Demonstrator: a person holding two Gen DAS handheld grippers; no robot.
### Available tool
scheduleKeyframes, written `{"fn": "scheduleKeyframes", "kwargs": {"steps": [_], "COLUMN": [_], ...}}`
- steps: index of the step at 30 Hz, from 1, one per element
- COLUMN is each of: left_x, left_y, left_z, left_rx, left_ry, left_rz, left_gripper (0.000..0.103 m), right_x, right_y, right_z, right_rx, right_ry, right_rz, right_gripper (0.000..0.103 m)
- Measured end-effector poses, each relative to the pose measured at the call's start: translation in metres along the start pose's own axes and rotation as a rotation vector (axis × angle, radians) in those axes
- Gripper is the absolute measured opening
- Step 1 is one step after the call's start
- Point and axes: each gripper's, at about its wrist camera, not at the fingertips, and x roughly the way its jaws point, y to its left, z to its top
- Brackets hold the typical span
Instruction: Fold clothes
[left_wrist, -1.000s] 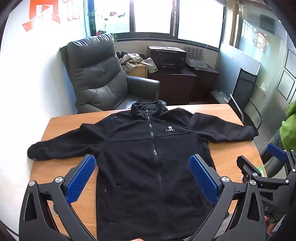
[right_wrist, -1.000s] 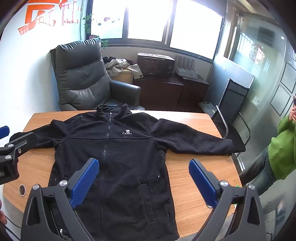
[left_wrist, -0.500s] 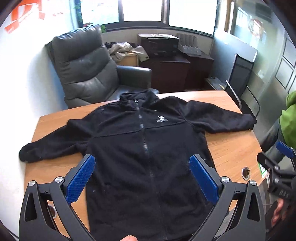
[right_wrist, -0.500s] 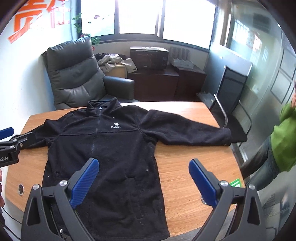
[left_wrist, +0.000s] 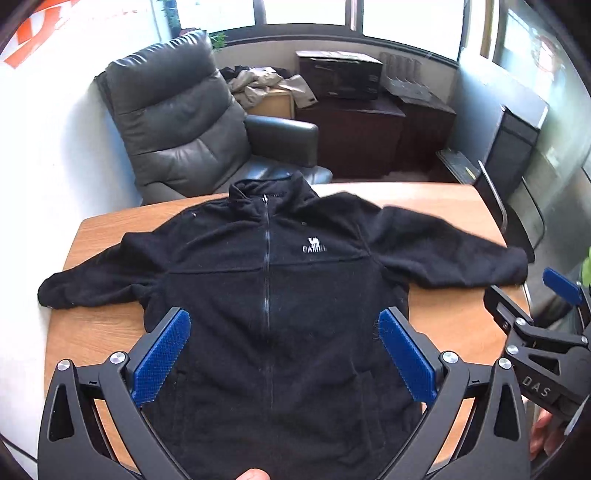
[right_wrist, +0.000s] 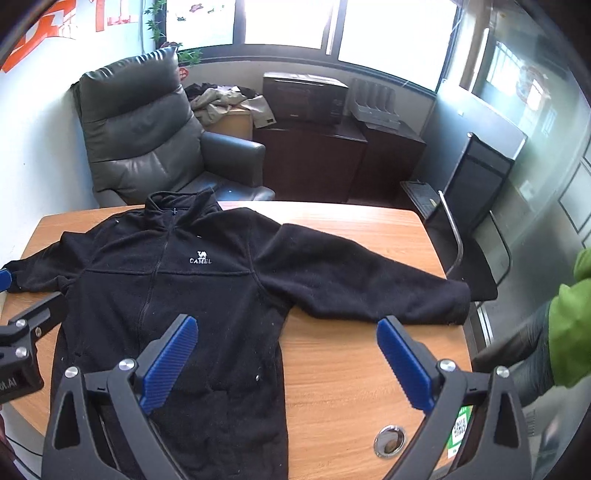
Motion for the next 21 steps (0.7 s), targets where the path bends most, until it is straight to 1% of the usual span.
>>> {"fn": "scheduleKeyframes", "kwargs": {"steps": [3, 5, 8, 9, 10, 12, 15, 16, 17, 18, 20, 21], "left_x": [0.015, 0.032, 0.072, 0.090, 0.108, 0.148, 0.210, 0.228, 0.247, 0.265, 0.289, 0.299], "left_y": [-0.013, -0.022, -0.050, -0.062, -0.075, -0.099, -0.142, -0.153, -0.165, -0.176, -0.186, -0.190], "left_z": [0.009, 0.014, 0.025, 0.029, 0.033, 0.039, 0.042, 0.041, 0.041, 0.040, 0.039, 0.037], "left_rx": [0.016, 0.021, 0.070, 0.089, 0.107, 0.139, 0.213, 0.233, 0.253, 0.272, 0.277, 0.278], "left_ry": [0.000, 0.004, -0.010, -0.014, -0.017, -0.012, 0.006, 0.016, 0.026, 0.035, 0.055, 0.061], "left_rz": [0.004, -0.015, -0.095, -0.139, -0.184, -0.262, -0.292, -0.294, -0.297, -0.299, -0.300, -0.284], "left_gripper": [0.103, 0.103, 0.103, 0.103, 0.103, 0.103, 0.103, 0.103, 0.103, 0.103, 0.103, 0.103], "right_x": [0.006, 0.021, 0.056, 0.073, 0.088, 0.128, 0.197, 0.217, 0.238, 0.260, 0.287, 0.298], "right_y": [-0.013, -0.025, -0.062, -0.082, -0.100, -0.138, -0.172, -0.178, -0.185, -0.194, -0.207, -0.212], "right_z": [0.009, 0.012, 0.015, 0.016, 0.016, 0.016, 0.015, 0.012, 0.009, 0.004, -0.008, -0.013], "right_rx": [0.019, 0.031, 0.065, 0.085, 0.099, 0.126, 0.080, 0.057, 0.037, 0.040, 0.059, 0.066], "right_ry": [-0.007, 0.007, 0.017, 0.018, 0.013, 0.003, 0.025, 0.033, 0.044, 0.068, 0.104, 0.119], "right_rz": [0.029, 0.057, 0.118, 0.135, 0.133, 0.107, 0.092, 0.071, 0.056, 0.059, 0.051, 0.041], "right_gripper": [0.100, 0.100, 0.100, 0.100, 0.100, 0.100, 0.100, 0.100, 0.100, 0.100, 0.098, 0.098]}}
